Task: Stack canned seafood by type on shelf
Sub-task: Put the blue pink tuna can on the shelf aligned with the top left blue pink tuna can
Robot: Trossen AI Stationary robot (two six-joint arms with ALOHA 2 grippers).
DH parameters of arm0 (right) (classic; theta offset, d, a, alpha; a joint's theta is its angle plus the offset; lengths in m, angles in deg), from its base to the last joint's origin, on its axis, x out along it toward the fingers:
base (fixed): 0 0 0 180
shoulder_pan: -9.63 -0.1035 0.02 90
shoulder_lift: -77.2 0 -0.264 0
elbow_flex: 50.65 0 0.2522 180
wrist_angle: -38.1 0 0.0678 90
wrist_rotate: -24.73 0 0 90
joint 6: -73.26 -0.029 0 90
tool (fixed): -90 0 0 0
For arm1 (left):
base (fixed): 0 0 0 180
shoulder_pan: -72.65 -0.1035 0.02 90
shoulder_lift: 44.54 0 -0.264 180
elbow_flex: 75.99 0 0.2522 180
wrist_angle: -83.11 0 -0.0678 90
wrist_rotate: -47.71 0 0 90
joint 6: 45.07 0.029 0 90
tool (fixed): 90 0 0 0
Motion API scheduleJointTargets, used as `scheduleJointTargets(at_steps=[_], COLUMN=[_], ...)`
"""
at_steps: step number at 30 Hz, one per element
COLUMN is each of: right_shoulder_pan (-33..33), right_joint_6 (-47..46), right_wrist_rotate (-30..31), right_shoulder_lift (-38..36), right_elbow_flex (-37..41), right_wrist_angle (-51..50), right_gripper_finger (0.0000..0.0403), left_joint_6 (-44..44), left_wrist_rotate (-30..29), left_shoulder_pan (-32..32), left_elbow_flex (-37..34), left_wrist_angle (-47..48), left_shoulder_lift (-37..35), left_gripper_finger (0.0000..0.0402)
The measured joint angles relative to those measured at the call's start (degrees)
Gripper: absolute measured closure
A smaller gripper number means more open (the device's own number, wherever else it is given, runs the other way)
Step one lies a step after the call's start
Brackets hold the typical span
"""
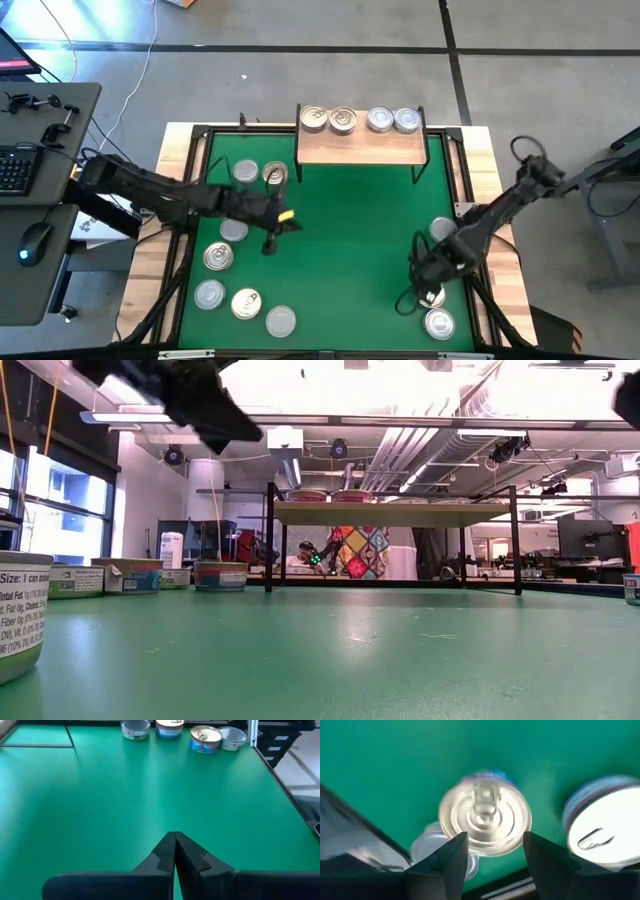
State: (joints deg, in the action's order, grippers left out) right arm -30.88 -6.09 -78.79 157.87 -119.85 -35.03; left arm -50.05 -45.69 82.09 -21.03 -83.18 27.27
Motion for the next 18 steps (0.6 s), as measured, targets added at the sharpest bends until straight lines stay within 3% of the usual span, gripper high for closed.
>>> scheduleJointTargets(at_steps=[8,18], right_shoulder_pan=[-1.3,10.5], right_joint_6=[0.6,9.2], right_wrist_rotate=[-3.4,-4.8], right_shoulder_lift=[12.5,16.5], right_elbow_flex=[-0.3,-0.7], right_wrist_angle=[5.6,10.6], right_gripper_finger=[0.0220,0.0220], left_joint_6=[-5.8,-4.0], left_wrist_rotate=[-10.1,-11.6], left_shoulder_pan=[7.7,12.4], left_elbow_flex=[-9.4,-10.3], left_wrist_angle=[-15.3,-21.2], left_shoulder_lift=[0.5,0.6], left_gripper_finger=[0.0402,0.0402])
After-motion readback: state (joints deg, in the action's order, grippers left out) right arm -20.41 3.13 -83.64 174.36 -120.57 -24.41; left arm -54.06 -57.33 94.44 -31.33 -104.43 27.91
